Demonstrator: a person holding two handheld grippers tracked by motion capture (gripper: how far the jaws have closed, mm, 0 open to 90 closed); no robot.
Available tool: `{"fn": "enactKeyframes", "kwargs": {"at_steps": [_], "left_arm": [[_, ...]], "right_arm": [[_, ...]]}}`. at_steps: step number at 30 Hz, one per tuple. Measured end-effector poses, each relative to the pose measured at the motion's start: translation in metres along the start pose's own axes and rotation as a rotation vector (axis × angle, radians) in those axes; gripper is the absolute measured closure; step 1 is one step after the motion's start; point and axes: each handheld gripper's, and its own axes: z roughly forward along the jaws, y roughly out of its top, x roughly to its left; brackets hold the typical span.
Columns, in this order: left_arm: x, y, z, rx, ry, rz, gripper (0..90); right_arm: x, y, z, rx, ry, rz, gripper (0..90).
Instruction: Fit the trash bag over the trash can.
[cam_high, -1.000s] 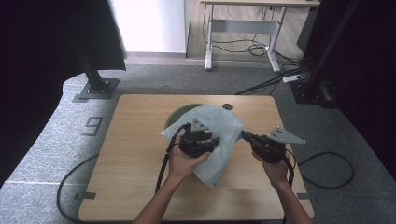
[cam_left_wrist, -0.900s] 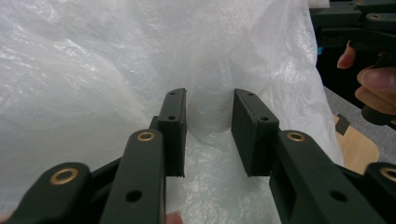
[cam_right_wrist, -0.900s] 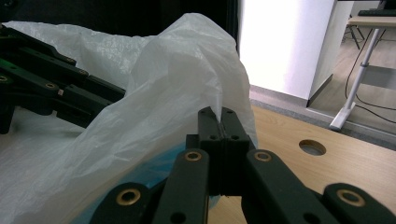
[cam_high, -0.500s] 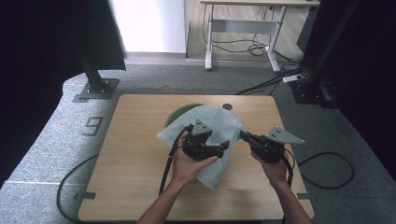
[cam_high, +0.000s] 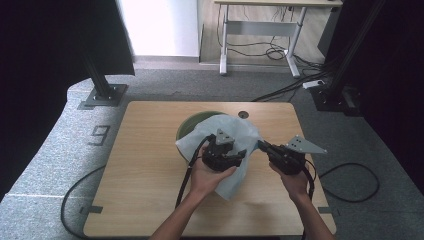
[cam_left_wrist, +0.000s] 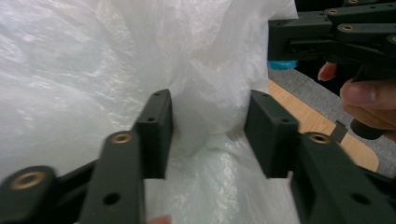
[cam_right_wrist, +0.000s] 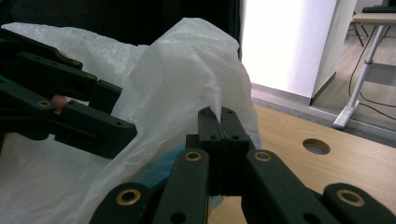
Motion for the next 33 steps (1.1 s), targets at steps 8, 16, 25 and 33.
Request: {"fn": "enactKeyframes", "kwargs": {"at_steps": [8,16,25,33], "left_arm": [[0.006,0.000,-0.002,-0.011,-0.084,-0.011,81.5],[0.019,0.002,-0.015,-0.072,-0.146,-0.058,88.1],[0.027,0.003,-0.024,-0.121,-0.190,-0.080,88.1],[0.032,0.008,-0.029,-0.154,-0.219,-0.101,87.8]], "right_arm": [[0.000,0.000,-0.001,0.003,0.008,-0.002,88.2],[-0.001,-0.003,-0.007,-0.008,0.017,-0.006,77.2],[0.001,-0.009,-0.016,-0.022,-0.001,-0.021,68.9],[0.004,-0.008,-0.022,-0.058,0.005,-0.036,59.1]]}}
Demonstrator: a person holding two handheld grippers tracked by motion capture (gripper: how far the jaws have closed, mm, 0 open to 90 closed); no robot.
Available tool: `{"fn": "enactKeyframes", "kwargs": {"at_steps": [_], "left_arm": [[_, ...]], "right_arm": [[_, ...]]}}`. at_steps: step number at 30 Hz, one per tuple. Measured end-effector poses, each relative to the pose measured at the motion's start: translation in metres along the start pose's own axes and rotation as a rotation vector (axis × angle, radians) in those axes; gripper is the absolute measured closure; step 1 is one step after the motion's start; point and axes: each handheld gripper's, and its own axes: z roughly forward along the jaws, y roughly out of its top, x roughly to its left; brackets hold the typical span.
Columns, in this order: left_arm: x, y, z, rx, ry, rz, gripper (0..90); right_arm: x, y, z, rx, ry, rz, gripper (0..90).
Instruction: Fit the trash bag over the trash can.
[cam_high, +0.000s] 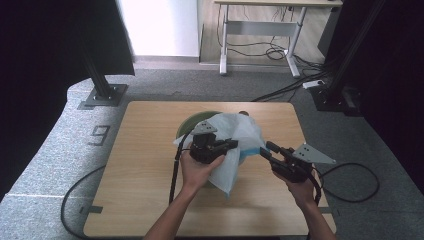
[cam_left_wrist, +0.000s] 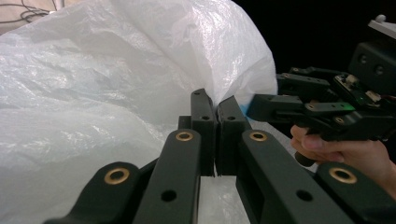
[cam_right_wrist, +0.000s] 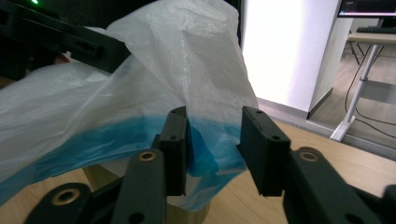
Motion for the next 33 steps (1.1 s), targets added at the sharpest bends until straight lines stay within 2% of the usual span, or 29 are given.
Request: {"fn": "enactKeyframes", "kwargs": {"at_steps": [5,8,12,18,24,26,33], "left_arm": [[0.012,0.002,0.001,-0.004,-0.003,-0.050,87.9],[0.017,0.001,0.001,-0.003,-0.009,-0.069,87.9],[0.019,0.001,-0.001,-0.009,-0.013,-0.077,87.8],[0.018,0.001,-0.004,-0.012,-0.019,-0.074,87.8],[0.020,0.001,-0.011,-0.016,-0.046,-0.072,87.5],[0.021,0.001,-0.014,-0.023,-0.061,-0.074,87.3],[0.021,0.000,-0.018,-0.028,-0.075,-0.069,86.9]], "right_arm": [[0.006,0.004,-0.009,-0.036,0.001,-0.010,52.7],[0.011,0.002,-0.017,-0.057,0.001,-0.007,52.2],[0.016,-0.004,-0.022,-0.041,0.011,-0.004,52.7],[0.015,-0.015,-0.007,0.009,0.040,0.009,54.7],[0.006,-0.015,0.014,-0.001,0.042,0.064,55.2],[0.005,-0.014,0.017,0.000,0.033,0.059,55.8],[0.005,-0.011,0.020,-0.027,0.002,0.046,59.4]]}}
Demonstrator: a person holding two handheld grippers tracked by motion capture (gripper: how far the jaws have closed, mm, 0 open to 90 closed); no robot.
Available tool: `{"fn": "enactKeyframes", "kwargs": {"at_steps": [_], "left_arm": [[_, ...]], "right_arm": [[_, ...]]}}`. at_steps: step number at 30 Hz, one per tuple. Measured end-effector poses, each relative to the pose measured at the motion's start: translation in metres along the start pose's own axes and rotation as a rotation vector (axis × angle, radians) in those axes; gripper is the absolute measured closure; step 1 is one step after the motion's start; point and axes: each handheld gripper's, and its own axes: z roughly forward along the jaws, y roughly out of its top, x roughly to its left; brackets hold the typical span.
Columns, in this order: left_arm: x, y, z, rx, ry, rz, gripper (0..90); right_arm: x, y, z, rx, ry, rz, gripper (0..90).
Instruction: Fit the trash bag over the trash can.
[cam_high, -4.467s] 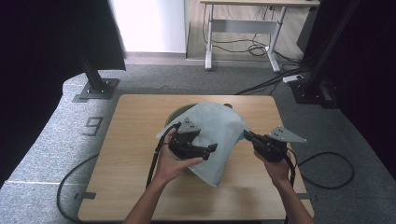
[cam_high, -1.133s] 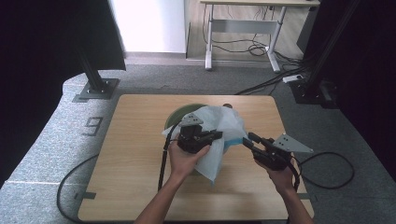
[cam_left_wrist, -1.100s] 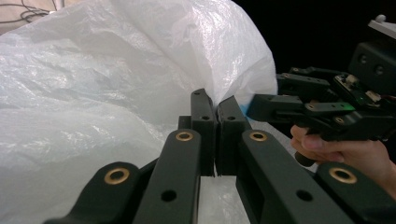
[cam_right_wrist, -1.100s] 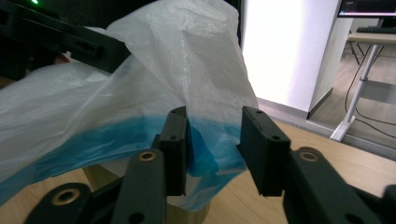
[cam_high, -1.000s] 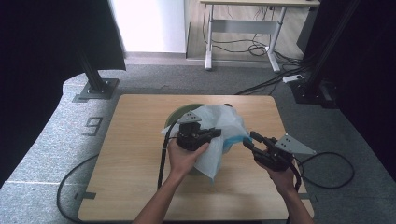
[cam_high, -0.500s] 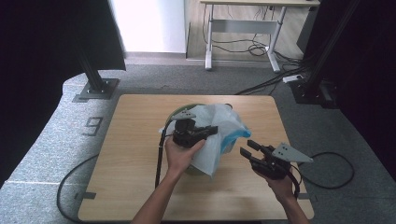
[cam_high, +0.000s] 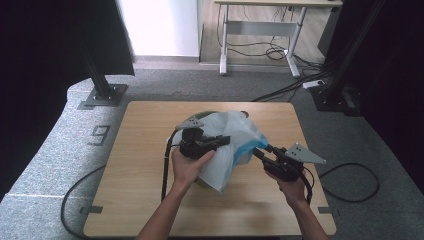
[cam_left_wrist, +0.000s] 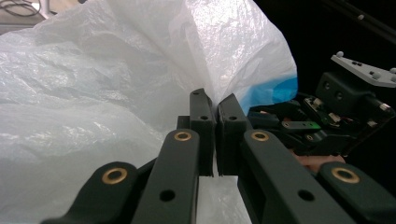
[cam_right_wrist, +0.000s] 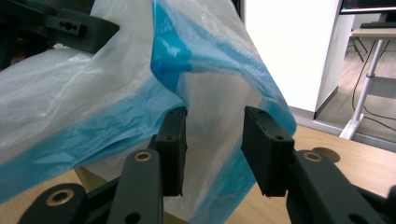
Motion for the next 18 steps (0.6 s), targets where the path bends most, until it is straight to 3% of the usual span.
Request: {"fn": "enactKeyframes", "kwargs": {"at_steps": [6,10,18], "left_arm": [[0.0010,0.0001,-0.0004,-0.005,-0.008,-0.004,86.8],[0.0030,0.0004,-0.0012,-0.008,-0.014,-0.011,87.0],[0.0024,-0.0006,0.0014,0.004,-0.017,-0.015,87.0]], "right_arm": [[0.0019,0.0049,-0.0004,-0.028,0.013,-0.009,63.0],[0.0045,0.0055,-0.0013,-0.027,0.016,-0.049,67.5],[0.0004,0.0078,-0.0019,-0.052,0.054,-0.040,76.3]]}}
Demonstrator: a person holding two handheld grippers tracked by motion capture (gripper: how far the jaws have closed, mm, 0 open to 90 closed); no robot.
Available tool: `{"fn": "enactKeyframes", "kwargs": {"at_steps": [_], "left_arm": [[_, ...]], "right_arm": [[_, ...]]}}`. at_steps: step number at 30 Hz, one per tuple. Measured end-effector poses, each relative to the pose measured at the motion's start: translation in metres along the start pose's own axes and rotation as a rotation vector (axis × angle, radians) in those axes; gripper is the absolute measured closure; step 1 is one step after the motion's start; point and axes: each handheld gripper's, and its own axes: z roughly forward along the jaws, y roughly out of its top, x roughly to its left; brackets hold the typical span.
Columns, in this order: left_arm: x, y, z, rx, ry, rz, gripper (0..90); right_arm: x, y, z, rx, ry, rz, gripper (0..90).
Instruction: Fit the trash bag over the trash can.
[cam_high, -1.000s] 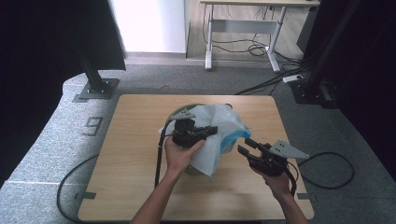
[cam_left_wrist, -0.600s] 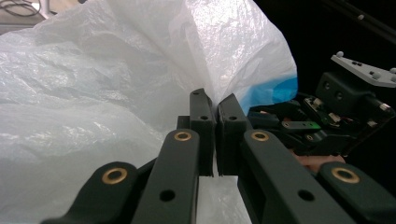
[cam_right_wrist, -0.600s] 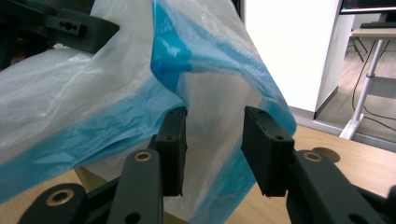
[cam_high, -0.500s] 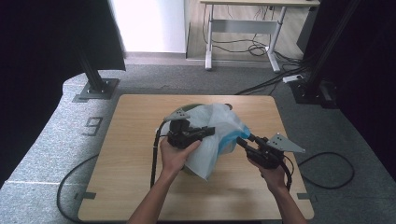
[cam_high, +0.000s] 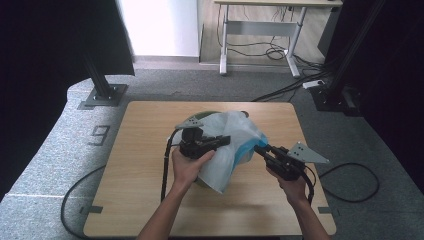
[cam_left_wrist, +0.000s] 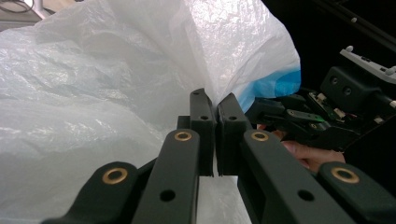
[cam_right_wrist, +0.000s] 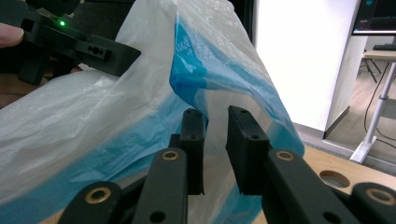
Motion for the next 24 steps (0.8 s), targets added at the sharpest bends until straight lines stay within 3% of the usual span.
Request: {"fn": "enactKeyframes", "kwargs": {"at_steps": [4,15,24], "left_arm": [[0.002,0.000,0.000,0.002,0.009,-0.005,87.0],[0.006,0.003,-0.010,-0.043,0.044,0.000,88.2],[0.018,0.012,-0.035,-0.097,0.083,-0.017,89.7]], "right_arm": [[0.001,0.004,0.001,-0.004,0.010,-0.022,88.4],[0.001,0.004,0.003,0.041,0.002,-0.017,88.9],[-0.011,-0.001,0.005,0.075,-0.021,0.041,88.9]]}}
